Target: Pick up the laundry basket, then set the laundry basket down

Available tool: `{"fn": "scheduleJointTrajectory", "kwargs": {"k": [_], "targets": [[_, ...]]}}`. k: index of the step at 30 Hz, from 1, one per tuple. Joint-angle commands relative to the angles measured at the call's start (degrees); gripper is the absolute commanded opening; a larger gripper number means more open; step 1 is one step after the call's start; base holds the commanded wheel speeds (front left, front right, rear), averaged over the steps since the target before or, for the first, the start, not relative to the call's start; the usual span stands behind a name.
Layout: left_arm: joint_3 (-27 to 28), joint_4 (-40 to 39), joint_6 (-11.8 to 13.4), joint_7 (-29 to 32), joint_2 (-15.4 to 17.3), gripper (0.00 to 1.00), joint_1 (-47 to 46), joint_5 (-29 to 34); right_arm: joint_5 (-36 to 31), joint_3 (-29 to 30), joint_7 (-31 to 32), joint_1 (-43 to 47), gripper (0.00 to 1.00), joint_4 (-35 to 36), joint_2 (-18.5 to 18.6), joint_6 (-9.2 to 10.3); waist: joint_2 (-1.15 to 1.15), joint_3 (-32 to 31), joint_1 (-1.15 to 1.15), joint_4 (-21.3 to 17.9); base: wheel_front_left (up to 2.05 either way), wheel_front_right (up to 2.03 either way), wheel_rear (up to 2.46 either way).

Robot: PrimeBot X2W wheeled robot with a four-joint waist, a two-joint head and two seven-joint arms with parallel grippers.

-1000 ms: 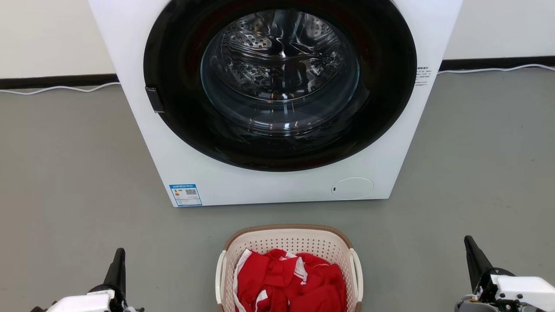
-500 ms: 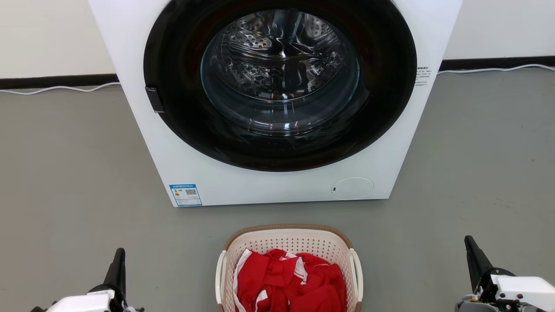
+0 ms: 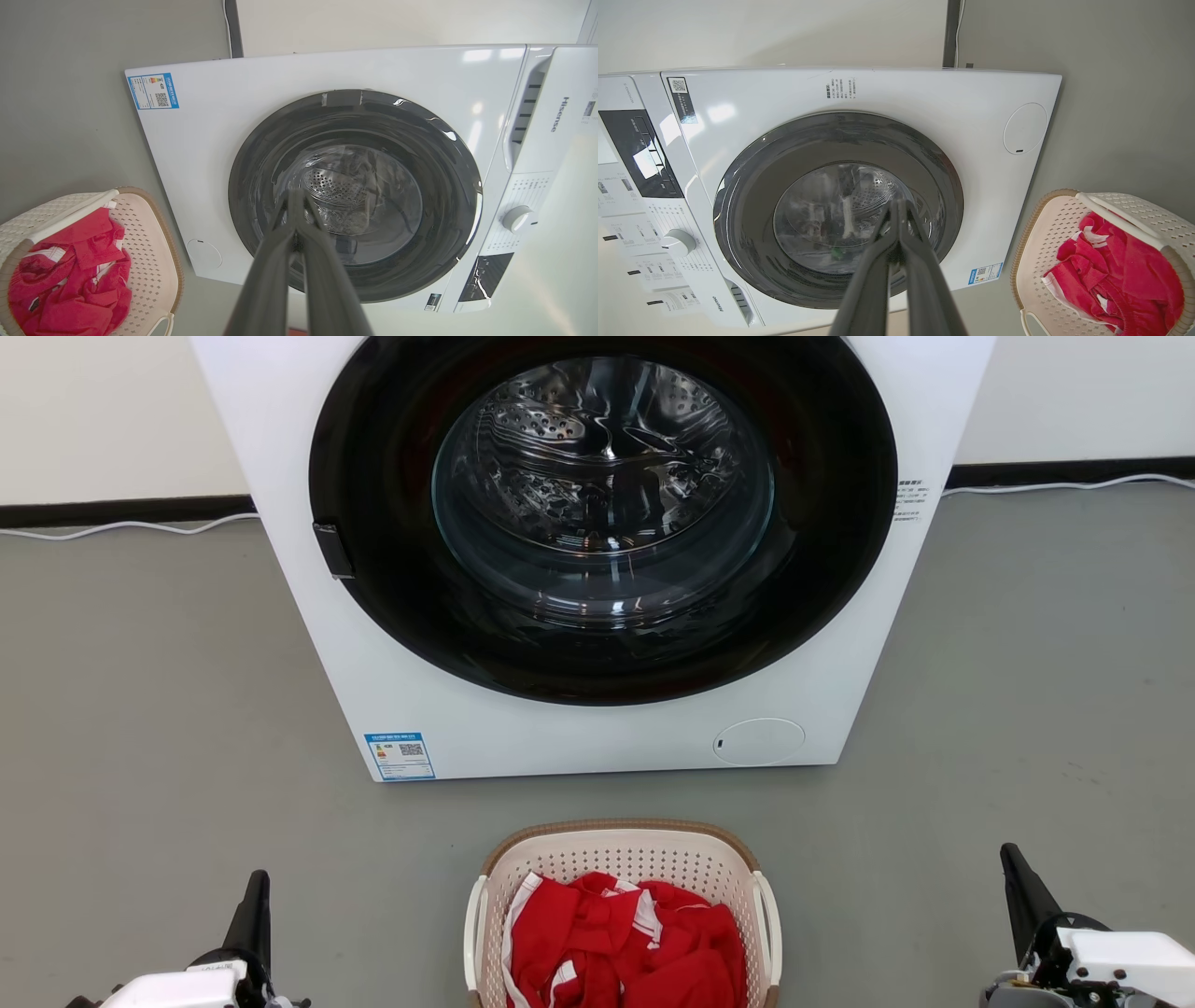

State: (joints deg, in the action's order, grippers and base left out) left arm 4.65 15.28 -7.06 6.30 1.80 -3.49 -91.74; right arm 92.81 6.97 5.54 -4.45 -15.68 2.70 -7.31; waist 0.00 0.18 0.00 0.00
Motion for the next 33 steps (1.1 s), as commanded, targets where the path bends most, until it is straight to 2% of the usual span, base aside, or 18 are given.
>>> {"fn": "scheduleJointTrajectory", "kwargs": {"k": [1,33], "targets": [[1.9,-1.2,-0.4,0.2,1.1,0.0,-2.7,-0.4,-0.3,-0.9,0.6,-1.7,0.0,1.7,0.5,-0.18,0.0,0.0,0.0,0.0,0.0,0.0,0.0],[1.9,-1.2,-0.4,0.2,1.1,0.0,-2.7,-0.4,-0.4,-0.7,0.8,-1.7,0.0,1.7,0.4,-0.18,0.0,0.0,0.0,0.0,0.0,0.0,0.0]]}}
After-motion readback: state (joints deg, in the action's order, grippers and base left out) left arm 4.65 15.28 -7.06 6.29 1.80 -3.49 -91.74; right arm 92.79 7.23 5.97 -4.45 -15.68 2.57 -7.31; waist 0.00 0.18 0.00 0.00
